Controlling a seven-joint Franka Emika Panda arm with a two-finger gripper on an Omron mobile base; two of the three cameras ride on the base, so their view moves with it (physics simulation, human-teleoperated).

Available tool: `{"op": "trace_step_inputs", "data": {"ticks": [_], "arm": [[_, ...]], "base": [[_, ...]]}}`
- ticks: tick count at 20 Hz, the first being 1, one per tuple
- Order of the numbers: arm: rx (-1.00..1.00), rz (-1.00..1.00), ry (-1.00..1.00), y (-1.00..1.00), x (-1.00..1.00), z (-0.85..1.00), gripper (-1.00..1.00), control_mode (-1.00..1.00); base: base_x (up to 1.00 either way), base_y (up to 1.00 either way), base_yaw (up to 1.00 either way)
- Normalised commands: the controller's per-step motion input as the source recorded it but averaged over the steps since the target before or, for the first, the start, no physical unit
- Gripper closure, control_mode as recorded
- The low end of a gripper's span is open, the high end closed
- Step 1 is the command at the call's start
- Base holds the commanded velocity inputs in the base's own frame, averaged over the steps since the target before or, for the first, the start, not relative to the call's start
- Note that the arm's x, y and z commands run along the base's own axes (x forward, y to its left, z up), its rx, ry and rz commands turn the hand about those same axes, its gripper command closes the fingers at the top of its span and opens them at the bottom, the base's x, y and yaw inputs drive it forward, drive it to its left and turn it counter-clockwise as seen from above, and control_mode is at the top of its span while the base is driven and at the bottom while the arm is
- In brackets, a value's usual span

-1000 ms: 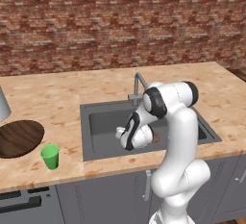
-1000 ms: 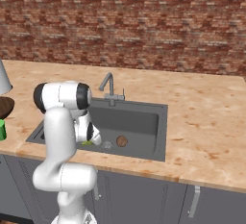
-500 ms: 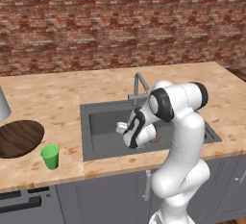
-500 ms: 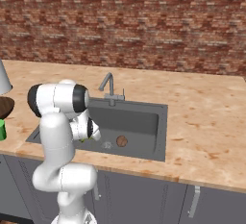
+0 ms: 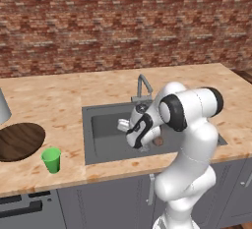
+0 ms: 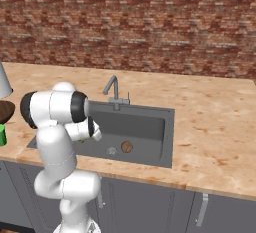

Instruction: Remove the broccoli and potato from the sink. Then move the bowl and cup from the counter to the sink for washing.

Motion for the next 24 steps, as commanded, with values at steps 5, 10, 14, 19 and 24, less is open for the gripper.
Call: {"op": "trace_step_inputs", "data": {"ticks": [5, 10, 14, 19, 24], "arm": [[0.0, -0.05, 0.0, 0.09, 0.0, 0.42, 1.0, -1.0], [0.0, -0.05, 0.0, 0.02, -0.01, 0.46, 1.0, -1.0], [0.0, -0.04, 0.0, 0.0, -0.03, 0.46, 1.0, -1.0], [0.0, -0.02, 0.0, 0.01, -0.07, 0.48, 1.0, -1.0], [0.0, 0.0, 0.0, 0.01, -0.13, 0.46, 1.0, -1.0]], "base": [[0.0, 0.0, 0.0], [0.0, 0.0, 0.0], [0.0, 0.0, 0.0], [0.0, 0.0, 0.0], [0.0, 0.0, 0.0]]}}
